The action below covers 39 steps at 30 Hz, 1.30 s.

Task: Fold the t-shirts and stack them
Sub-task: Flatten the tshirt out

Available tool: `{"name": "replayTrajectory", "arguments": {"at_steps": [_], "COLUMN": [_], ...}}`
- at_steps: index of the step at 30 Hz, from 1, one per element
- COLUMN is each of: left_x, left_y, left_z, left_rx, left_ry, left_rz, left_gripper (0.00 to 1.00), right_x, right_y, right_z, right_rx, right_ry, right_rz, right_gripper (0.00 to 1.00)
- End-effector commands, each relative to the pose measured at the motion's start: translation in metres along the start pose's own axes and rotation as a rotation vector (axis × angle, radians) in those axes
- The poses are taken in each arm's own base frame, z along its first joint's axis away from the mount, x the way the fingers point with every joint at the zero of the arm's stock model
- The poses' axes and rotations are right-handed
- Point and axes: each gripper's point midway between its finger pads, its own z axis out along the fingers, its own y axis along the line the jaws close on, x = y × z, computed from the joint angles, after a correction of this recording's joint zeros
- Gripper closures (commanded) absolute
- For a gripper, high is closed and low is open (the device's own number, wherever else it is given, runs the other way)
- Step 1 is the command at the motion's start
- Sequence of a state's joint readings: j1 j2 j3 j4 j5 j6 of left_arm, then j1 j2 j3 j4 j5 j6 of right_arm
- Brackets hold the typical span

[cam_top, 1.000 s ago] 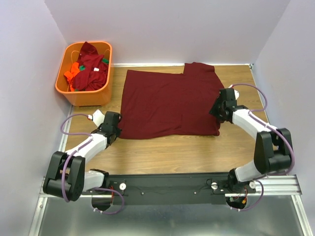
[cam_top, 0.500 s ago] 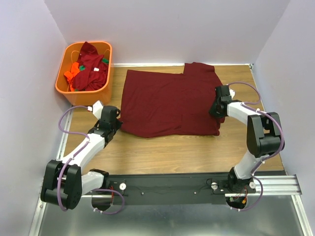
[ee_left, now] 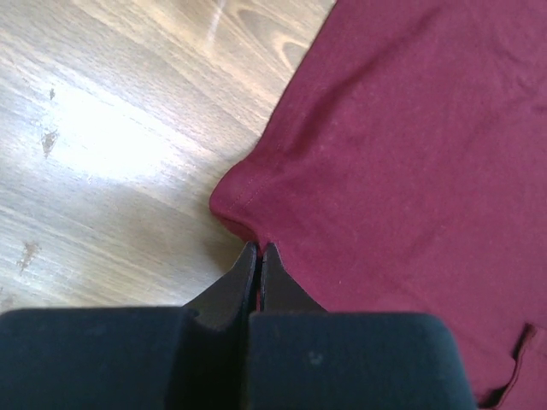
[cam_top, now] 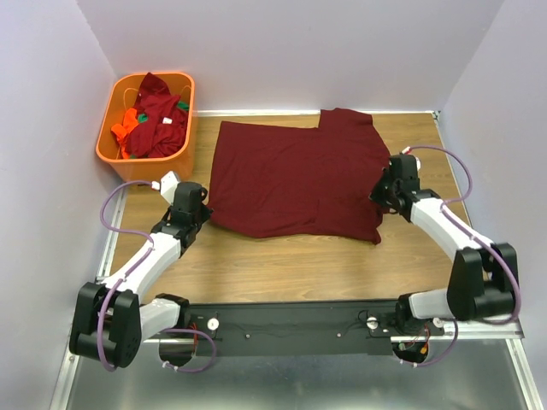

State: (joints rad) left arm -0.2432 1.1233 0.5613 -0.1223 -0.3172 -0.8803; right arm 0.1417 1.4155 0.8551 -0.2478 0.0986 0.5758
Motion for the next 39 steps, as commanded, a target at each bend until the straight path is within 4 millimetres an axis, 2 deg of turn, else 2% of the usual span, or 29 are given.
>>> {"name": "replayTrajectory", "arguments": {"at_steps": [1,4,7,8,9,12,14,16,18,20,21,22,24,27,31,35,37,38,39], "left_x": [-0.017,-0.019,-0.021,-0.022,-0.023,-0.023,-0.025,-0.024,-0.023,-0.023,-0.025,-0.026,-0.033,-0.039,-0.060,-0.086,-0.102,-0.107,-0.110], "left_y": [-0.015,-0.017,-0.018,-0.019,-0.019,-0.020,-0.021,-0.022,-0.024,-0.028,-0.031,-0.033,-0.037,-0.039,-0.039,-0.031,-0.028,-0.028,-0.026], "left_z": [-0.004,-0.004,-0.004,-0.004,-0.003,0.000,0.002,0.007,0.012,0.017,0.018,0.019,0.023,0.026,0.025,0.020,0.013,0.009,0.007], "left_rx": [0.047,0.053,0.053,0.054,0.054,0.049,0.047,0.042,0.033,0.036,0.042,0.040,0.034,0.024,0.014,-0.006,-0.005,0.002,-0.001], "left_ry": [-0.047,-0.050,-0.056,-0.061,-0.063,-0.067,-0.073,-0.070,-0.065,-0.060,-0.062,-0.064,-0.079,-0.095,-0.137,-0.187,-0.221,-0.235,-0.242], "left_rz": [-0.004,-0.001,-0.001,-0.003,-0.003,-0.004,-0.010,-0.016,-0.034,-0.043,-0.051,-0.054,-0.060,-0.062,-0.084,-0.110,-0.126,-0.131,-0.130], "left_gripper": [1.00,1.00,1.00,1.00,1.00,1.00,1.00,1.00,1.00,1.00,1.00,1.00,1.00,1.00,1.00,1.00,1.00,1.00,1.00], "right_x": [0.013,0.028,0.040,0.049,0.049,0.075,0.100,0.112,0.133,0.142,0.154,0.159,0.169,0.182,0.187,0.179,0.181,0.179,0.177], "right_y": [0.004,0.007,0.020,0.020,0.024,0.028,0.029,0.031,0.020,0.017,0.011,0.008,-0.001,-0.010,-0.021,-0.024,-0.029,-0.032,-0.030], "right_z": [-0.023,-0.037,-0.070,-0.070,-0.084,-0.109,-0.122,-0.139,-0.144,-0.153,-0.155,-0.157,-0.162,-0.170,-0.180,-0.192,-0.191,-0.188,-0.186], "right_rx": [-0.080,-0.133,-0.261,-0.271,-0.310,-0.405,-0.463,-0.519,-0.506,-0.525,-0.509,-0.505,-0.477,-0.456,-0.412,-0.386,-0.357,-0.338,-0.336], "right_ry": [0.021,0.065,0.077,0.109,0.099,0.172,0.251,0.277,0.332,0.337,0.374,0.385,0.402,0.439,0.455,0.435,0.441,0.432,0.427], "right_rz": [0.003,0.004,0.030,0.037,0.042,0.065,0.096,0.118,0.142,0.150,0.160,0.164,0.163,0.157,0.127,0.091,0.076,0.076,0.084], "right_gripper": [0.99,0.99,0.99,0.99,0.99,0.99,0.99,0.99,0.99,0.99,0.99,0.99,0.99,0.99,0.99,0.99,0.89,0.75,0.68]}}
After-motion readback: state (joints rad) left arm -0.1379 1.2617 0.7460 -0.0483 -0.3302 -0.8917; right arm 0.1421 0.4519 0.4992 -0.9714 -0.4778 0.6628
